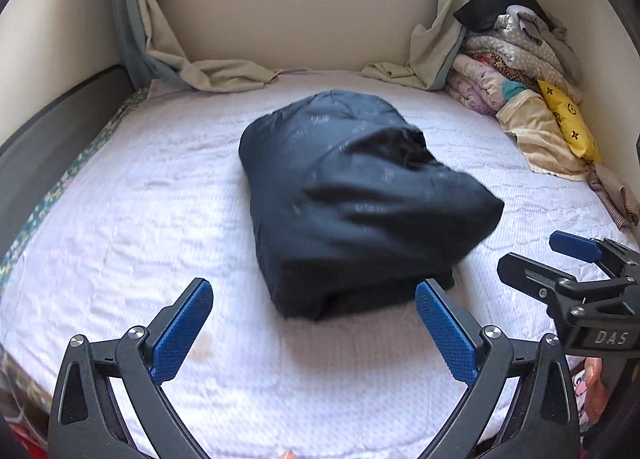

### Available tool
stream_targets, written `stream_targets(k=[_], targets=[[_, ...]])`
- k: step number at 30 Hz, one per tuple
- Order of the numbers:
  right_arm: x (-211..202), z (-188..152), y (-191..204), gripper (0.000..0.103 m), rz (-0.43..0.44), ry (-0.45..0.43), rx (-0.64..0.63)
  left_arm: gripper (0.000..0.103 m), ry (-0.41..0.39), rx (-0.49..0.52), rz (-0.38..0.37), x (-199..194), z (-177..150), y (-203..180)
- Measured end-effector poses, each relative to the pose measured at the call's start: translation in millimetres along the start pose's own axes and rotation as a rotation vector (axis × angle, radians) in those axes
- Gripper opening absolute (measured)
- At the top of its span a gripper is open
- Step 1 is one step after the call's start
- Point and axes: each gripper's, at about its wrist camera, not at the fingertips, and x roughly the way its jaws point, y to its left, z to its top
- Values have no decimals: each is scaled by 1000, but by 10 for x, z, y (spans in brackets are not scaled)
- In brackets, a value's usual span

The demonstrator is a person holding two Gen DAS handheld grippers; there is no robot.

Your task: Fold large clothes

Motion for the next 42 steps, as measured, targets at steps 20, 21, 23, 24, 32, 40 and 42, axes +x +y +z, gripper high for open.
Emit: stream_targets(k=[20, 21, 23, 24, 32, 40, 42], targets=[[-199, -433, -2, 103, -103, -31, -13, 102, -31, -36, 91, -168, -306, 39], [-203, -434, 3, 103, -100, -34, -13, 102, -38, -35, 93, -179, -306, 41], [-214, -435, 17, 103, -98, -41, -18, 102, -46, -34, 105, -188, -311, 49], [-214, -436, 19, 103, -99, -41, -18, 102, -46, -35, 106, -190, -313, 51], [-227, -420, 1, 103, -97, -39, 4, 102, -49, -46, 91, -191, -305, 57], [-219, -420, -4, 103, -101, -38, -4, 102, -50, -63, 72, -189, -303, 90], [-217, -420, -3, 103, -103, -39, -3, 102, -45, -67, 71, -176, -301, 94]])
